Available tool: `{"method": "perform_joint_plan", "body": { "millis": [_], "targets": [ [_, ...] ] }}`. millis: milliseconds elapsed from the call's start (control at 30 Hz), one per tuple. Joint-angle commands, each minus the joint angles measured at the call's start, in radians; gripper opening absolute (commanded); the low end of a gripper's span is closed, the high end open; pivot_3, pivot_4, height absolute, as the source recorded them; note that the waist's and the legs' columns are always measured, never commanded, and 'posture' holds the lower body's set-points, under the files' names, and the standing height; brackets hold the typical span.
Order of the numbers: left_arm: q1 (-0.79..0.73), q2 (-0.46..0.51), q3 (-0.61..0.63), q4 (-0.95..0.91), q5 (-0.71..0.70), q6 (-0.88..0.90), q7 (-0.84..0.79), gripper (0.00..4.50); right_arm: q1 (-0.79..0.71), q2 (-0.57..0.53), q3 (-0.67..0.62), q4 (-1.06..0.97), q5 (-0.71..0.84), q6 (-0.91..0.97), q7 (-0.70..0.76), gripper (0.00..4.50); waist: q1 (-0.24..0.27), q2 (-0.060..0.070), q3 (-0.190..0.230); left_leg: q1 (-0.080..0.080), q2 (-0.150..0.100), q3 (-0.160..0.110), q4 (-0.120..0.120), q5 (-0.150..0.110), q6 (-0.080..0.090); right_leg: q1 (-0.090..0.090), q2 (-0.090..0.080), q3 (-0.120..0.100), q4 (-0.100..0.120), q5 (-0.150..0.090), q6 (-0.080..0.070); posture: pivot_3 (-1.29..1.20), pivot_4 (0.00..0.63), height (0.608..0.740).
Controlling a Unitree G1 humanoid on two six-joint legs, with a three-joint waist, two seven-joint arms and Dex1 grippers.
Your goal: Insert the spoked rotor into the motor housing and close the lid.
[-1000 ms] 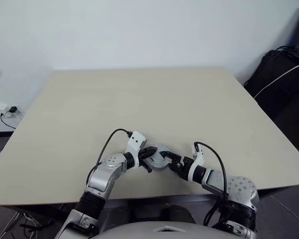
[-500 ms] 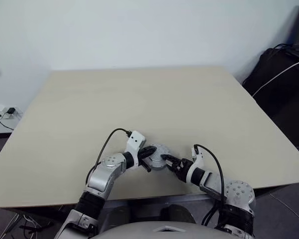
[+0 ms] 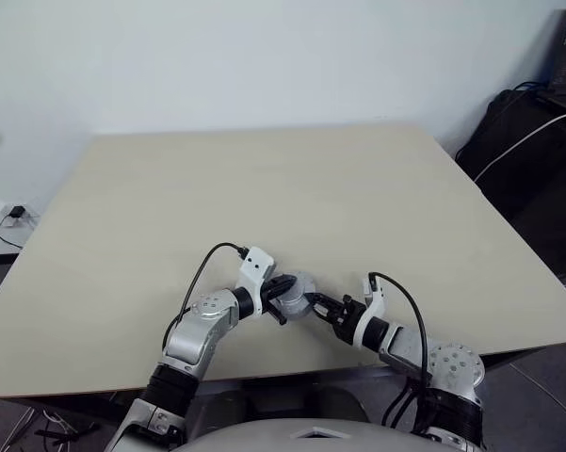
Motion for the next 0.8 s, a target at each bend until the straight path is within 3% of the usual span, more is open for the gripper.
{"method": "perform_joint_plan", "body": {
  "millis": [33,500,800],
  "targets": [
    [0.012,-0.002,-0.022,0.015,0.003,0.019,-0.001,0.0,0.006,-0.015,0.066,0.0,0.015,0.063,0.022,1.19,0.0,0.0,0.0,0.0,0.0,0.0,0.0,0.0,0.0,0.0,0.0,0.0,0.0,0.0,0.0,0.0,0.0,0.74],
    [0.045,-0.002,0.019,-0.047,-0.028,0.003,0.017,0.0,0.013,-0.002,0.071,-0.006,0.017,0.052,0.018,1.19,-0.004,-0.001,0.001,0.0,0.0,0.0,-0.001,0.0,0.0,0.0,0.0,0.0,0.0,-0.001,-0.001,0.0,0.0,0.74],
    [0.182,-0.087,0.258,-0.261,-0.202,0.014,0.181,0.0,0.031,0.02,0.045,-0.004,0.044,0.036,0.008,1.19,-0.013,-0.005,0.012,0.0,0.001,0.0,-0.003,0.0,0.0,-0.002,0.001,0.0,0.0,-0.002,-0.002,0.0,0.0,0.74]
  ]
}}
